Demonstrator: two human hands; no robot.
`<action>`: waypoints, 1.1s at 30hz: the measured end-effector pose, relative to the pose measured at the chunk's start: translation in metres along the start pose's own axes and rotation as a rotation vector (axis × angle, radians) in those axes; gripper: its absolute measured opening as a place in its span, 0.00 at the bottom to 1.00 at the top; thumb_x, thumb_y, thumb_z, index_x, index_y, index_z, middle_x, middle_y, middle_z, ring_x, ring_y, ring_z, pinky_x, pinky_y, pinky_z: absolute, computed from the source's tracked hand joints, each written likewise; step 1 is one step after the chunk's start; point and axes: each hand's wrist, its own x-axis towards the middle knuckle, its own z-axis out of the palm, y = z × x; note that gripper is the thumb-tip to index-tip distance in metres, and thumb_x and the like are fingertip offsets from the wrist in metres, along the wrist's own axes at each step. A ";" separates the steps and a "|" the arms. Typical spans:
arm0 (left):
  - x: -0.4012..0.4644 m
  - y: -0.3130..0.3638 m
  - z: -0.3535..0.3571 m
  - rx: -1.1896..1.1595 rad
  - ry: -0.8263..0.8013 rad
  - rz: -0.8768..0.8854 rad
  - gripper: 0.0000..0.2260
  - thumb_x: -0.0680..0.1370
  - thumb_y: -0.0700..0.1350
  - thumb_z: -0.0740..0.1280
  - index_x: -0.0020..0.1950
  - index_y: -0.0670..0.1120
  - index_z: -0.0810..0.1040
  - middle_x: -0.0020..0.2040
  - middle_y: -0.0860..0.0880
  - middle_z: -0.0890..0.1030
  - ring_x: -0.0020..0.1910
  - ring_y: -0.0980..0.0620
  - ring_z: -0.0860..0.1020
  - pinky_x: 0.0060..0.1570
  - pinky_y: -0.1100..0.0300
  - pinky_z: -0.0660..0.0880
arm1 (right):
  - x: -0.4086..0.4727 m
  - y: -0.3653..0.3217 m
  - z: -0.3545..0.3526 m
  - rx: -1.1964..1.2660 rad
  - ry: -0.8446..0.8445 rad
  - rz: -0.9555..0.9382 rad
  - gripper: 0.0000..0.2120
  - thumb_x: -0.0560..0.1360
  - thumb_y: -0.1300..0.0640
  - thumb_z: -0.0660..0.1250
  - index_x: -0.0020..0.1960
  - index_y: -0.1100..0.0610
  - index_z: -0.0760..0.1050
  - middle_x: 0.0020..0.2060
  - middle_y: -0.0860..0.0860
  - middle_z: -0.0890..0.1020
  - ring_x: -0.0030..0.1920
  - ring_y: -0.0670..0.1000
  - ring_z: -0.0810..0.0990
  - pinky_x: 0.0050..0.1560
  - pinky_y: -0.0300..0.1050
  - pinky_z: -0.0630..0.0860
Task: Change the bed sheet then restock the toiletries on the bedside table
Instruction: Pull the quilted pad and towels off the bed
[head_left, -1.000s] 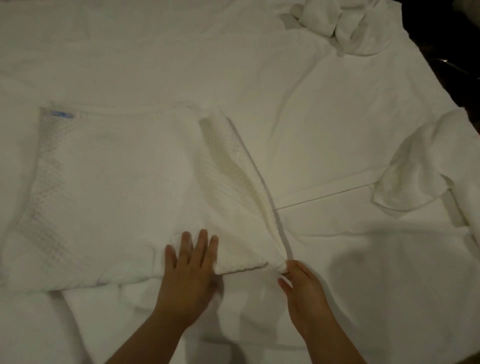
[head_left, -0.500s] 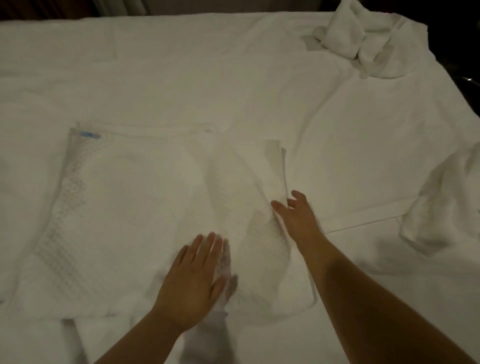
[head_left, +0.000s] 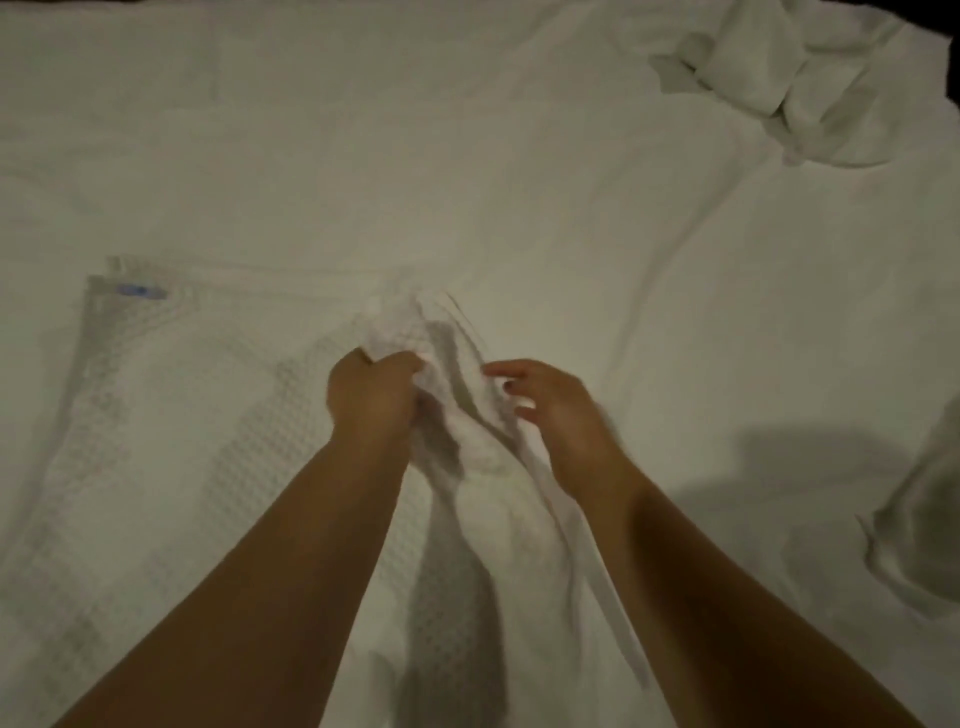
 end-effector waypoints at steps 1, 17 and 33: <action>-0.004 -0.002 -0.007 -0.120 0.035 -0.062 0.12 0.72 0.40 0.69 0.55 0.40 0.78 0.50 0.40 0.81 0.47 0.44 0.80 0.47 0.54 0.77 | 0.011 0.001 -0.002 -0.022 0.090 0.045 0.13 0.77 0.65 0.58 0.52 0.53 0.79 0.51 0.50 0.79 0.47 0.48 0.77 0.47 0.39 0.73; -0.013 -0.001 -0.030 -0.299 0.089 0.196 0.17 0.74 0.36 0.68 0.60 0.49 0.72 0.49 0.54 0.80 0.49 0.56 0.80 0.50 0.60 0.77 | 0.040 -0.031 -0.038 -0.909 0.416 -0.001 0.12 0.77 0.56 0.61 0.55 0.61 0.78 0.57 0.59 0.78 0.59 0.58 0.75 0.53 0.42 0.67; -0.006 0.040 0.137 0.335 -0.475 0.281 0.11 0.79 0.47 0.62 0.60 0.46 0.75 0.60 0.47 0.78 0.53 0.51 0.76 0.54 0.61 0.69 | -0.005 0.021 -0.090 0.202 0.455 0.169 0.15 0.81 0.47 0.54 0.48 0.54 0.74 0.44 0.54 0.80 0.44 0.54 0.79 0.47 0.49 0.76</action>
